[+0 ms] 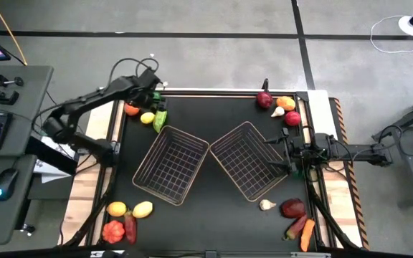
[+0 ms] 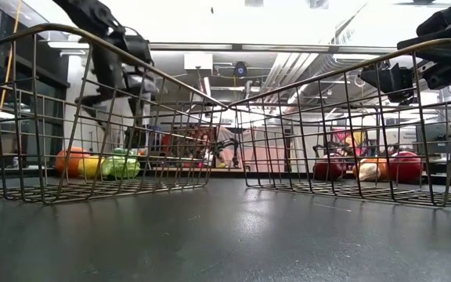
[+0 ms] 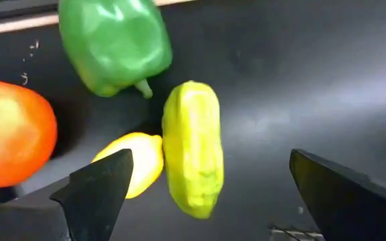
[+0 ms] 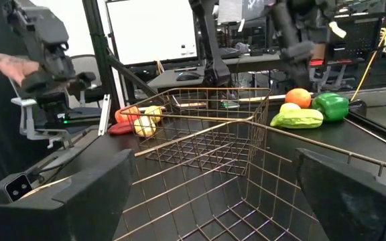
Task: Sort produce into baskets
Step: Put the chayote into the left basket
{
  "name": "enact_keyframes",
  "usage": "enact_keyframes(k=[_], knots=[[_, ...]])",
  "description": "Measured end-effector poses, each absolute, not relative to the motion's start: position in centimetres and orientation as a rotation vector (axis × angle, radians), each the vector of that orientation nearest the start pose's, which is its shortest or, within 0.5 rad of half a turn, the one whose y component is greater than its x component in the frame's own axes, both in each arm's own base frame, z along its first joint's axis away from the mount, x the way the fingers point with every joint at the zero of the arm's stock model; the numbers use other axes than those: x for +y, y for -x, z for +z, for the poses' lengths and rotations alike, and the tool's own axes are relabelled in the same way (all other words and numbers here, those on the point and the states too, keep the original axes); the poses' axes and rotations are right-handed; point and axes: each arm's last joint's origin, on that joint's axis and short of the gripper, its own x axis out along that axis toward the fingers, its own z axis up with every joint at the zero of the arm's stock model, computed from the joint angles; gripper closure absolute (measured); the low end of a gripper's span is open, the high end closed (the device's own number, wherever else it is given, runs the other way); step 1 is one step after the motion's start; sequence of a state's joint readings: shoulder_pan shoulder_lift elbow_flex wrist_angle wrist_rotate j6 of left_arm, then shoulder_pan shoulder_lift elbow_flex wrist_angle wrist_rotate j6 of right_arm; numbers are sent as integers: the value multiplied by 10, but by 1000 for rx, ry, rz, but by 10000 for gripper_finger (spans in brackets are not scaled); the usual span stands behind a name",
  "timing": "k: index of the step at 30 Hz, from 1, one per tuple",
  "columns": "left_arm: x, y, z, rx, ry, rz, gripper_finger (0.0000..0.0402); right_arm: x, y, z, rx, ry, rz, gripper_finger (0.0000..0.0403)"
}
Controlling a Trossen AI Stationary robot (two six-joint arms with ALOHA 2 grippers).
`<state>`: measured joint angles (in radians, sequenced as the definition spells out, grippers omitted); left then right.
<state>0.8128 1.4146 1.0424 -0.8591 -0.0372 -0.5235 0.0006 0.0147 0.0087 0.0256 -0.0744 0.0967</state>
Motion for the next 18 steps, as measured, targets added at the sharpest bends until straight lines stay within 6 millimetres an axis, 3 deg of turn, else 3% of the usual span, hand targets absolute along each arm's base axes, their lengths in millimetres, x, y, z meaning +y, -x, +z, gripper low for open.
enact_keyframes(k=[9, 18], knots=[[200, -197, 206, 1112, 894, 1005, 9, 2, -98, 168, -16, -96, 76, 4], [204, -209, 187, 1167, 793, 1035, 9, 2, -98, 168, -16, -96, 76, 4]])
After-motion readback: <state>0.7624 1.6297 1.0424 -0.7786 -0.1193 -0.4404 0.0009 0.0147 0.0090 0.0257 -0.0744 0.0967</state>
